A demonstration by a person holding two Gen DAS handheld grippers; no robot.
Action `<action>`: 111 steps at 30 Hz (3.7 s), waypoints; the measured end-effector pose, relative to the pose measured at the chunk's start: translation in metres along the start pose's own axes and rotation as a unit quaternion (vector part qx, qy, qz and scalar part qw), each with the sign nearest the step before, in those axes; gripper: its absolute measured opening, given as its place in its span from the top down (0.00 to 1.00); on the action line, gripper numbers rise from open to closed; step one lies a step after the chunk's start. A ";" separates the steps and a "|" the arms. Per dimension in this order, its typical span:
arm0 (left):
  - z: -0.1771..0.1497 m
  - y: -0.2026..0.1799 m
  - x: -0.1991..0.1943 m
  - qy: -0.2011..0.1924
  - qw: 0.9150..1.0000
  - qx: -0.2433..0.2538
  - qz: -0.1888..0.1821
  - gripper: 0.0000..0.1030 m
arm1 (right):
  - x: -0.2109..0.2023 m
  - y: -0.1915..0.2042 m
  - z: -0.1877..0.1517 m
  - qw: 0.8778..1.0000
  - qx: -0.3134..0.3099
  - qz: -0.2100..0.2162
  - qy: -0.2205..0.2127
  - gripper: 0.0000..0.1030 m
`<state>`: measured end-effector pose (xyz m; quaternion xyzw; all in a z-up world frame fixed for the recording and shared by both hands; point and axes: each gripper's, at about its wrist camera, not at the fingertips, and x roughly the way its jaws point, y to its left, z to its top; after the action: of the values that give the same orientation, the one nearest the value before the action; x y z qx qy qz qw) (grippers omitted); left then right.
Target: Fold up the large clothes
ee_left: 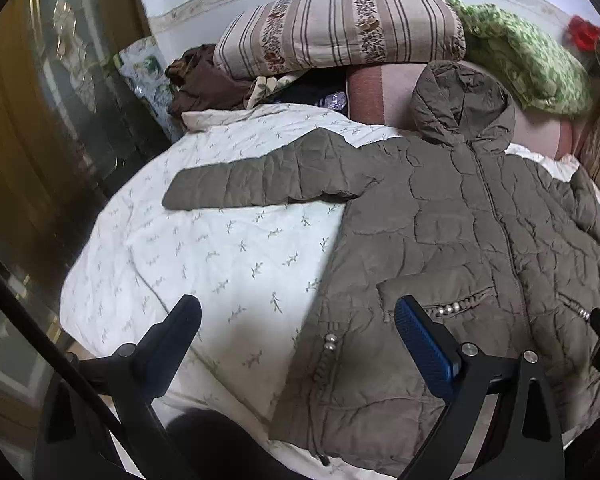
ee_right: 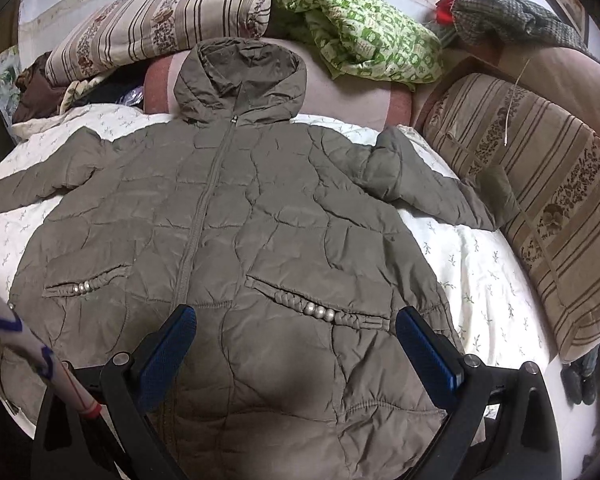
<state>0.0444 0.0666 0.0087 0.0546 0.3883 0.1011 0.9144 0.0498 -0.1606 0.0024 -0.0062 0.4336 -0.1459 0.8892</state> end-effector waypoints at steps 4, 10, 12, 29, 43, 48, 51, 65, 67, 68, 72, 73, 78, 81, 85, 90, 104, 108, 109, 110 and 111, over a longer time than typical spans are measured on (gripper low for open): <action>0.006 0.002 0.004 -0.009 1.000 0.017 0.015 0.06 | 0.002 0.000 0.000 1.000 -0.002 -0.003 0.006 0.01; 0.016 0.016 0.011 -0.007 1.000 0.007 0.014 0.06 | 0.004 0.003 0.000 1.000 -0.005 -0.010 0.009 0.01; 0.018 0.018 0.014 -0.007 1.000 0.008 0.014 0.06 | 0.005 0.005 0.000 1.000 -0.007 -0.012 0.011 0.01; 0.000 0.110 0.060 0.041 0.993 -0.089 0.070 0.06 | 0.021 0.032 0.001 0.999 -0.037 -0.014 0.034 0.01; 0.017 0.204 0.121 0.076 0.967 -0.227 0.086 0.06 | 0.037 0.037 0.012 0.999 -0.022 -0.007 0.025 0.01; 0.036 0.232 0.171 0.093 0.955 -0.277 0.041 0.06 | 0.048 0.034 0.014 0.999 -0.018 -0.007 0.026 0.01; 0.049 0.249 0.211 0.114 0.935 -0.334 -0.037 0.06 | 0.054 0.034 0.016 1.000 -0.019 -0.005 0.023 0.01; 0.081 0.273 0.339 0.108 0.873 -0.429 -0.203 0.14 | 0.087 0.049 0.018 0.998 -0.044 -0.018 0.046 0.02; 0.086 0.276 0.346 0.106 0.870 -0.436 -0.204 0.17 | 0.092 0.049 0.019 0.998 -0.043 -0.022 0.050 0.02; 0.089 0.275 0.349 0.108 0.872 -0.435 -0.197 0.20 | 0.095 0.050 0.019 0.997 -0.043 -0.023 0.053 0.02; 0.107 0.260 0.359 0.140 0.912 -0.370 -0.110 0.65 | 0.101 0.053 0.019 0.997 -0.044 -0.018 0.064 0.02; 0.110 0.257 0.359 0.147 0.919 -0.353 -0.095 0.76 | 0.101 0.054 0.019 0.997 -0.046 -0.014 0.066 0.03; 0.140 0.231 0.311 0.121 0.946 -0.291 -0.074 0.86 | 0.087 0.058 0.021 0.997 -0.059 0.010 0.046 0.08; 0.165 0.194 0.253 0.081 0.958 -0.245 -0.126 0.88 | 0.070 0.050 0.022 0.998 -0.053 0.021 0.019 0.08; 0.183 0.128 0.190 0.052 0.961 -0.177 -0.204 0.88 | 0.054 0.031 0.021 0.999 -0.030 0.021 -0.002 0.08; 0.172 0.015 0.141 0.063 0.949 -0.098 -0.293 0.88 | 0.041 -0.009 0.013 1.000 0.022 0.020 -0.002 0.08; 0.069 -0.123 0.154 0.178 0.937 -0.030 -0.300 0.71 | 0.034 -0.108 -0.018 0.992 0.121 0.003 0.024 0.08; 0.075 -0.095 0.090 0.112 0.939 -0.041 -0.323 0.43 | 0.035 -0.109 -0.013 0.990 0.133 0.030 0.022 0.07; 0.072 -0.095 0.077 0.095 0.944 -0.039 -0.315 0.40 | 0.037 -0.106 -0.009 0.989 0.137 0.045 0.024 0.07; 0.070 -0.083 0.056 0.066 0.952 -0.034 -0.297 0.35 | 0.040 -0.102 -0.006 0.988 0.140 0.064 0.027 0.07; 0.067 -0.077 0.042 0.045 0.958 -0.031 -0.282 0.33 | 0.042 -0.098 -0.002 0.986 0.143 0.080 0.028 0.07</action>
<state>0.1327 -0.0004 0.0118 -0.0907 0.4254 -0.1467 0.8884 0.0476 -0.2655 -0.0181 0.1594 0.4323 -0.1346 0.8773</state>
